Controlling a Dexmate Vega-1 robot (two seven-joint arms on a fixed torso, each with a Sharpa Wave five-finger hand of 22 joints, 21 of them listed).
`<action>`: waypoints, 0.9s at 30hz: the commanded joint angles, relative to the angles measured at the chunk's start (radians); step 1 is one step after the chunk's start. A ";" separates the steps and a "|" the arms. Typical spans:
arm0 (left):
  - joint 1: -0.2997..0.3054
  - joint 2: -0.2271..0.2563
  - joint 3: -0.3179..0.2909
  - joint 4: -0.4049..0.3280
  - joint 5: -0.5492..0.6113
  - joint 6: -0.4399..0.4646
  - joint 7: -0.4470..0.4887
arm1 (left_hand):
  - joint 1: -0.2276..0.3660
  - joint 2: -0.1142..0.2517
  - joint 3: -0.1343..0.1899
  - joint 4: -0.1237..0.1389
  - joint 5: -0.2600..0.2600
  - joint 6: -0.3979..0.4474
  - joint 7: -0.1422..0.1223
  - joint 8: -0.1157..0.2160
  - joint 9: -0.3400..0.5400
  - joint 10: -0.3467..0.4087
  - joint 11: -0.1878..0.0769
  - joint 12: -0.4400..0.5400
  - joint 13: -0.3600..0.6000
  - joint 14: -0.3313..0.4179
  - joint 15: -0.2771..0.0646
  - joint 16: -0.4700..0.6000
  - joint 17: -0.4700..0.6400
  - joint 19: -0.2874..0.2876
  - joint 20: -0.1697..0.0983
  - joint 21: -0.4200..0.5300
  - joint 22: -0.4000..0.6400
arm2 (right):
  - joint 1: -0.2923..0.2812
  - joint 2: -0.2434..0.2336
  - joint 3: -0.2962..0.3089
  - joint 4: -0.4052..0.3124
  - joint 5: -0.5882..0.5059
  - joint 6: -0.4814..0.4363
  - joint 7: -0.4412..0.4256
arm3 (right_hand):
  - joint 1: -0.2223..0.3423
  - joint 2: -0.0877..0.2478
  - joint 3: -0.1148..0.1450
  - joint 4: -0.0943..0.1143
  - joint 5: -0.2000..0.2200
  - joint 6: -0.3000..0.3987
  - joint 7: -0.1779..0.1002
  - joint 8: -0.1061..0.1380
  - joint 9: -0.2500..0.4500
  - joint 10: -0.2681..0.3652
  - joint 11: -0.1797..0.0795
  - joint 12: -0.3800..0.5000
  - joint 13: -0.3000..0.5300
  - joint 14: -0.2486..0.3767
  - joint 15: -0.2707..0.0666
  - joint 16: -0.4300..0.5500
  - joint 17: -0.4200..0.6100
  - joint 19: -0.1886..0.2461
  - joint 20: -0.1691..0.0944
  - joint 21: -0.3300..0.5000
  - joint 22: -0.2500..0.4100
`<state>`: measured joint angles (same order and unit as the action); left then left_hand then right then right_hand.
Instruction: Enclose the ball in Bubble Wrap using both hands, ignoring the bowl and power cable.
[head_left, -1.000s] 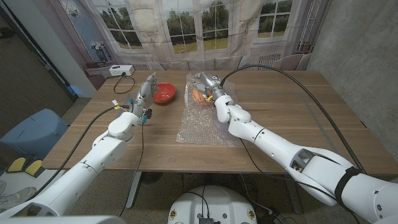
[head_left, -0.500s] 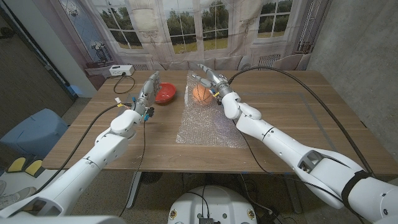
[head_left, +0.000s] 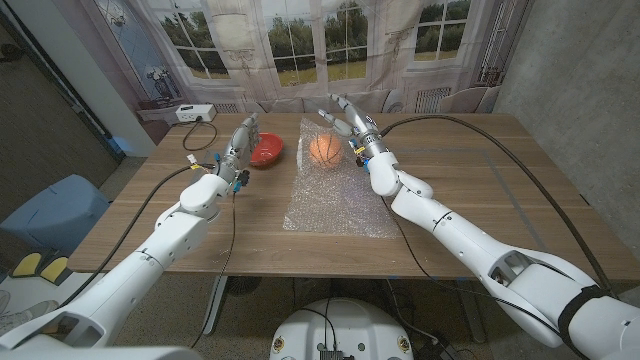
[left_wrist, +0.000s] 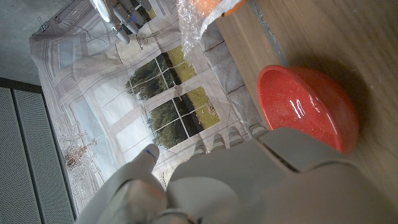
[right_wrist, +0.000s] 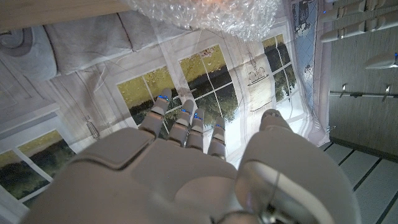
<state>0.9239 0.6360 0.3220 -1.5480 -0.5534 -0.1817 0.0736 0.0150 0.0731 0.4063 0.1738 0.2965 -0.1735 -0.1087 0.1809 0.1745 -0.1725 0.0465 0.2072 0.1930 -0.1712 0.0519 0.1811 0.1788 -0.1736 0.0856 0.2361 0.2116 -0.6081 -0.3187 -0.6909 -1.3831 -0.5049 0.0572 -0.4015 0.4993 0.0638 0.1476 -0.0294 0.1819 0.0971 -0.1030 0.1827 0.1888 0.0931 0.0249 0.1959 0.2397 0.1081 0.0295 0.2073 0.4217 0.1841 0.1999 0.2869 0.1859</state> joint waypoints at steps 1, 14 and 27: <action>-0.025 -0.006 0.013 0.014 0.004 0.002 -0.013 | 0.001 0.063 -0.006 0.000 0.008 -0.161 -0.007 0.004 0.003 -0.201 -0.008 0.005 0.002 -0.285 -0.006 0.003 0.002 -0.173 -0.005 0.004 0.002 | -0.018 -0.086 -0.057 -0.244 -0.213 -0.292 0.271 | -0.008 -0.012 -0.008 -0.005 0.005 -0.051 -0.010 -0.007 0.003 -0.055 -0.007 -0.010 0.005 -0.046 0.021 -0.011 -0.004 -0.025 0.013 -0.015 0.002; 0.017 0.010 -0.007 -0.017 -0.005 -0.009 -0.002 | 0.002 0.061 -0.009 -0.001 0.009 -0.160 -0.006 0.004 0.003 -0.201 -0.008 0.005 0.002 -0.285 -0.005 0.003 0.002 -0.172 -0.005 0.005 0.002 | 0.075 -0.076 -0.158 -0.285 -0.360 -0.453 0.607 | -0.027 -0.051 -0.040 -0.022 0.022 -0.236 -0.043 -0.014 0.003 -0.200 0.007 -0.014 0.006 -0.130 0.055 -0.019 -0.032 -0.048 0.015 -0.049 0.000; 0.046 0.023 -0.024 -0.034 -0.016 -0.022 -0.002 | 0.002 0.060 -0.012 -0.001 0.010 -0.158 -0.007 0.005 0.003 -0.201 -0.008 0.005 0.002 -0.285 -0.004 0.004 0.001 -0.171 -0.004 0.006 0.002 | 0.175 -0.018 -0.246 -0.180 -0.474 -0.522 0.817 | 0.015 -0.071 -0.047 -0.054 0.049 -0.338 -0.010 -0.006 0.005 -0.297 0.018 -0.012 0.007 -0.193 0.063 -0.020 -0.056 -0.074 0.013 -0.072 -0.002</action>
<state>0.9486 0.6500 0.3111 -1.5685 -0.5608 -0.1932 0.0692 0.0150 0.0731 0.3979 0.1737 0.2965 -0.1735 -0.1087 0.1809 0.1745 -0.1725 0.0465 0.2072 0.1930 -0.1712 0.0519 0.1811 0.1767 -0.1736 0.0857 0.2361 0.2115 -0.5091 -0.3748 -0.8660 -1.6322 -0.8868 -0.3985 0.2418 0.4972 -0.0128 0.0992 -0.0751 0.2238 -0.1700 -0.1215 0.1693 0.1886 -0.1662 0.0428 0.1809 0.2443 -0.0759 0.0893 0.1882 0.3662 0.1188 0.2115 0.2202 0.1812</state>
